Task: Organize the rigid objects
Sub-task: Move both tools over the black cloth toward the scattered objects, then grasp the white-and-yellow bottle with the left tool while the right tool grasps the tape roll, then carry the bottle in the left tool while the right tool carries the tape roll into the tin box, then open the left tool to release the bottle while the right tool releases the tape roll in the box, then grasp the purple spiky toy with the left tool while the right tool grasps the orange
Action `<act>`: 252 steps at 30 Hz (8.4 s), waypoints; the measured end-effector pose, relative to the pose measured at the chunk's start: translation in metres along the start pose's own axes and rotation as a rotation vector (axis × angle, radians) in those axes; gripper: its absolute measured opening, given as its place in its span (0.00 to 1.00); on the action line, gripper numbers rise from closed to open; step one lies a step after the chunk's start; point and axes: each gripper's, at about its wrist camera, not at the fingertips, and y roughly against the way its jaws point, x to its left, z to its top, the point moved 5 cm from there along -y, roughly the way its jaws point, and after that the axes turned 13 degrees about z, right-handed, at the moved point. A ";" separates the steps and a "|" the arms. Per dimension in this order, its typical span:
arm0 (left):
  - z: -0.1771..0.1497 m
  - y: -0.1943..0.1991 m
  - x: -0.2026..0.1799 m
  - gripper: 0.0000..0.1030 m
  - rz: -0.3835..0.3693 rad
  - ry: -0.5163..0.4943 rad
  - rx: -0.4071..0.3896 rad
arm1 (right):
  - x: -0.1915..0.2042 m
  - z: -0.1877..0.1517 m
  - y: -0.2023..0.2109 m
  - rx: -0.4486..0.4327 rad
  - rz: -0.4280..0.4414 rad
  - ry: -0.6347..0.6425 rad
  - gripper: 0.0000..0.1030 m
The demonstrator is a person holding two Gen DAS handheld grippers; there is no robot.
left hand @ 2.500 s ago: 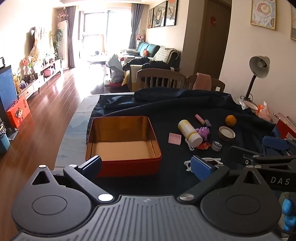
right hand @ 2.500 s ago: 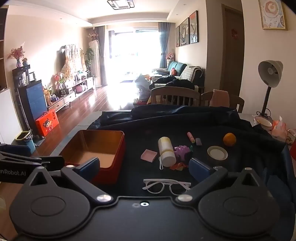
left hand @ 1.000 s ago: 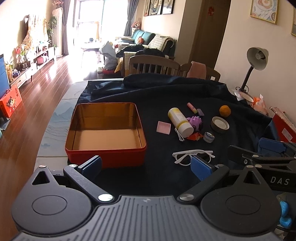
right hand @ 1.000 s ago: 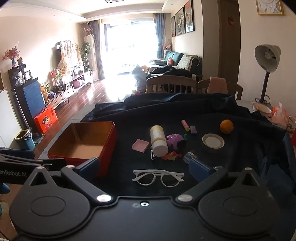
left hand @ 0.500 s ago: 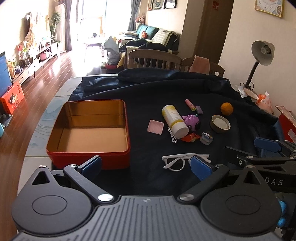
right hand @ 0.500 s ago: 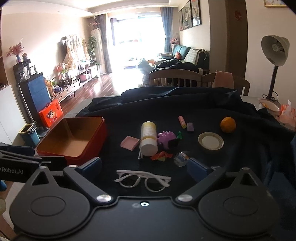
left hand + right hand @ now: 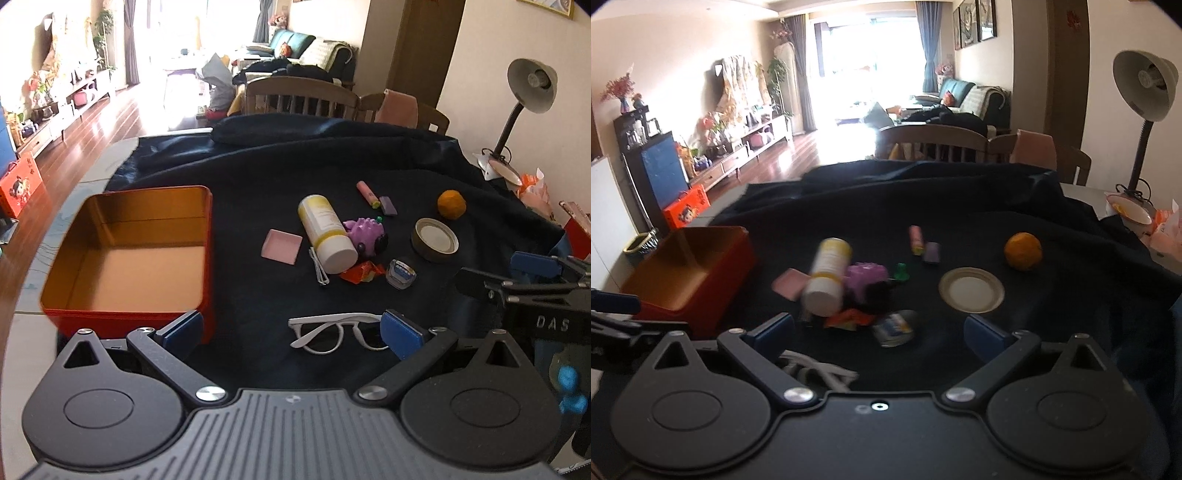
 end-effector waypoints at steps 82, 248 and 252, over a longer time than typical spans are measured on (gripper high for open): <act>0.086 -0.087 -0.006 0.43 -0.058 0.096 0.148 | -0.010 0.042 -0.055 0.159 0.110 0.201 0.73; 0.086 -0.179 -0.144 0.56 -0.026 -0.173 0.177 | -0.232 0.061 -0.153 0.258 -0.124 -0.153 0.52; 0.085 -0.178 -0.145 0.55 -0.012 -0.186 0.175 | -0.230 0.059 -0.150 0.264 -0.125 -0.151 0.52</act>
